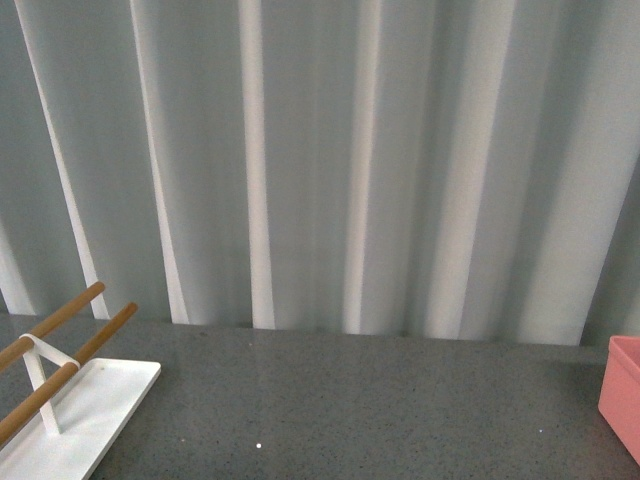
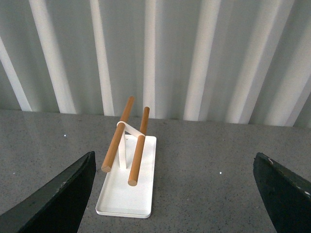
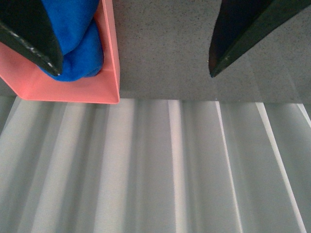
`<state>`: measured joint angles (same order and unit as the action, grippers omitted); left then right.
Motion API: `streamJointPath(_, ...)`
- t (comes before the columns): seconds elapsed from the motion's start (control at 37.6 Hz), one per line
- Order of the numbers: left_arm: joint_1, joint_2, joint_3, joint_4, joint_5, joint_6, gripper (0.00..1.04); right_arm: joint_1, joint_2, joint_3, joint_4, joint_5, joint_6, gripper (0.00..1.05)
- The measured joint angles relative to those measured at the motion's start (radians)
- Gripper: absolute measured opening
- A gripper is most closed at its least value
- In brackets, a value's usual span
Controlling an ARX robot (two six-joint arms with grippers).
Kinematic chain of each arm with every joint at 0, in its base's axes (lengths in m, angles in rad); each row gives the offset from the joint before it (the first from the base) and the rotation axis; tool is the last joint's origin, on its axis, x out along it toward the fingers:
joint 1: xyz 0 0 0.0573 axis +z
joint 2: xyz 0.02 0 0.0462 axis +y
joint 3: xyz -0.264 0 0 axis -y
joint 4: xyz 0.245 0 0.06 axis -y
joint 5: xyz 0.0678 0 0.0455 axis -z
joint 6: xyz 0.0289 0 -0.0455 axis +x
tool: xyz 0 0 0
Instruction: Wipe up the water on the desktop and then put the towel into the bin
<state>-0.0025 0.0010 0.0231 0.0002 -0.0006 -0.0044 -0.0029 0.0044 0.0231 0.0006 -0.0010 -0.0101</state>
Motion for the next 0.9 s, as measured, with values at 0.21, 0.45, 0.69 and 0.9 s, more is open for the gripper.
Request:
streamJointPath(0.21, 0.0, 0.0, 0.0, 0.0, 0.0, 0.0, 0.98, 0.0, 0.0, 0.0, 0.0, 0.0, 0.001, 0.98)
streamJointPath(0.45, 0.0, 0.0, 0.0, 0.0, 0.0, 0.0, 0.98, 0.0, 0.0, 0.0, 0.0, 0.0, 0.001, 0.98)
streamJointPath(0.69, 0.0, 0.0, 0.0, 0.0, 0.0, 0.0, 0.98, 0.0, 0.0, 0.0, 0.0, 0.0, 0.001, 0.98)
streamJointPath(0.9, 0.0, 0.0, 0.0, 0.0, 0.0, 0.0, 0.98, 0.0, 0.0, 0.0, 0.0, 0.0, 0.001, 0.98)
